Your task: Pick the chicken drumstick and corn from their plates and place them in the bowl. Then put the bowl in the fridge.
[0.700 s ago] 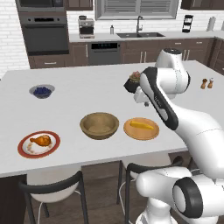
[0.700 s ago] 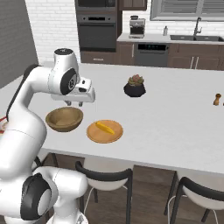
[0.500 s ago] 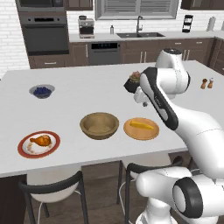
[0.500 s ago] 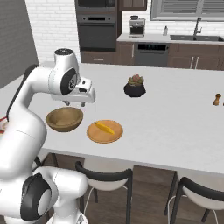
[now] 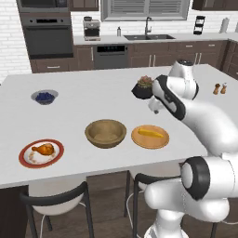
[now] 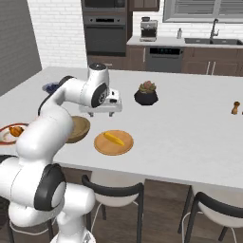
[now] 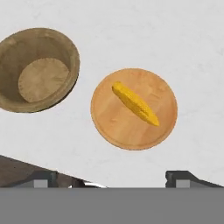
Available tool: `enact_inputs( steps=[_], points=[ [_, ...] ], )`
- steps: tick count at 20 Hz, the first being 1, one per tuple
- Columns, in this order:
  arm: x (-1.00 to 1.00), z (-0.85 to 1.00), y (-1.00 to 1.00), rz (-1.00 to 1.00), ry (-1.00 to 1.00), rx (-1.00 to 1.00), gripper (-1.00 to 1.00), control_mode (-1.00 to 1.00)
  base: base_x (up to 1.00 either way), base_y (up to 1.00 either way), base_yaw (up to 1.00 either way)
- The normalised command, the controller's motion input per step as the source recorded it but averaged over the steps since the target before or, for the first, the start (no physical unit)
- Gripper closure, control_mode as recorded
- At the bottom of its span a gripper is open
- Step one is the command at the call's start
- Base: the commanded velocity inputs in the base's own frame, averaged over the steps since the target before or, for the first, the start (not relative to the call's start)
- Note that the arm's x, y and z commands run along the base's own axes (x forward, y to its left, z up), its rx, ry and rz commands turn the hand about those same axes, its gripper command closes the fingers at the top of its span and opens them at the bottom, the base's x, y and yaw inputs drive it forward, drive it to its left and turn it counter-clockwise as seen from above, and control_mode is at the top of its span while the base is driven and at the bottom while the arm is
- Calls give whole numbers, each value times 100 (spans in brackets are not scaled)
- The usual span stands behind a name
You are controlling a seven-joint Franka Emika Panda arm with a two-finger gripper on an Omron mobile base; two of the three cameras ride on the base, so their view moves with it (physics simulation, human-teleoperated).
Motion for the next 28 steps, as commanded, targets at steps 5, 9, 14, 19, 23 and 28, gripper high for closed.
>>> enact_inputs(
  steps=[5,9,14,19,23,28],
  points=[
    [86,-63,-30,37,1,-8,-100,-100,0,0,0],
    [53,-84,3,28,0,-23,-100,-100,0,0,0],
    [14,-65,2,11,1,-18,-100,-100,0,0,0],
    [6,-52,32,1,7,-10,-100,-100,0,0,0],
    [29,-38,27,3,3,-2,-100,-100,0,0,0],
    [50,-20,-4,1,-6,0,-100,-100,0,0,0]
  ],
)
